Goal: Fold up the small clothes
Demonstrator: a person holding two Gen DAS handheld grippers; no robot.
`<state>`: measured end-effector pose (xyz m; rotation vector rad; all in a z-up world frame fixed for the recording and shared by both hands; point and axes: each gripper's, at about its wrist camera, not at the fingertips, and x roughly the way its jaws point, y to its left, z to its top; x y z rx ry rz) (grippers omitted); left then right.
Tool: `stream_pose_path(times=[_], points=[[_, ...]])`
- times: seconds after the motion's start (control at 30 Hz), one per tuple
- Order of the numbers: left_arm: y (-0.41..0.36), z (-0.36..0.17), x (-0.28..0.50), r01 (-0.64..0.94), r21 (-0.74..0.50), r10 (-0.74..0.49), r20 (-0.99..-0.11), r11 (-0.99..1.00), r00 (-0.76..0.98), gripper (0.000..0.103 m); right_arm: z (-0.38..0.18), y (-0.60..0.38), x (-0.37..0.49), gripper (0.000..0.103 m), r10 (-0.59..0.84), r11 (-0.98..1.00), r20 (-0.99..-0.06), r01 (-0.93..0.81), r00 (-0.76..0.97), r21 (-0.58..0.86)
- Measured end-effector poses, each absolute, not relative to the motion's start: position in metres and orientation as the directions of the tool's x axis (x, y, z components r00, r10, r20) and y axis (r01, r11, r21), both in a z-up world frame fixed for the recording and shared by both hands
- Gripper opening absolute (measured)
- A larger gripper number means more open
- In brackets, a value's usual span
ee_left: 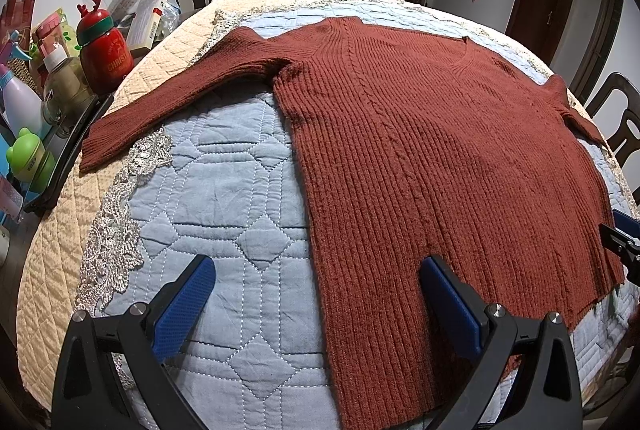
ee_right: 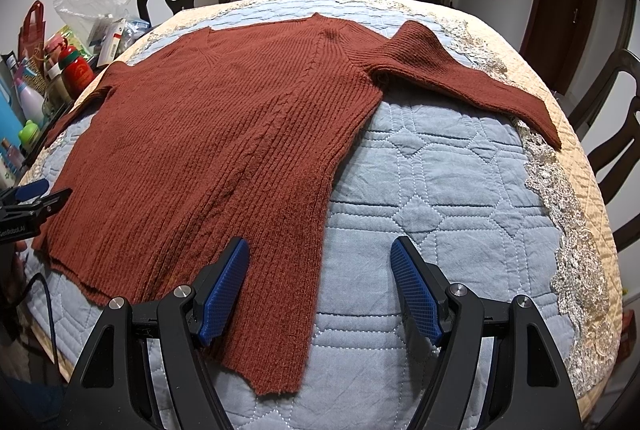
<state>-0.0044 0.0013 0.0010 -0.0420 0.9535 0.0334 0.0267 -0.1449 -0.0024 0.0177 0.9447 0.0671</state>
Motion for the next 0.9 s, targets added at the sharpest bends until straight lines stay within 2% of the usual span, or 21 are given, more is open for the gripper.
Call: stream_pose_path(times=[0.57,0.9], points=[[0.006,0.002,0.001,-0.045,-0.028,0.002,-0.826,0.999,0.564,0.103,0.004,-0.147,0.028,0.073,0.076,0.997,-0.815,-0.059,0.575,0.051],[0.032,0.021,0.004,-0.083,-0.055,0.007,-0.790,0.995,0.612,0.101,0.035,-0.128,0.032,0.073,0.091,0.993,-0.762,-0.112,0.642,0.025]])
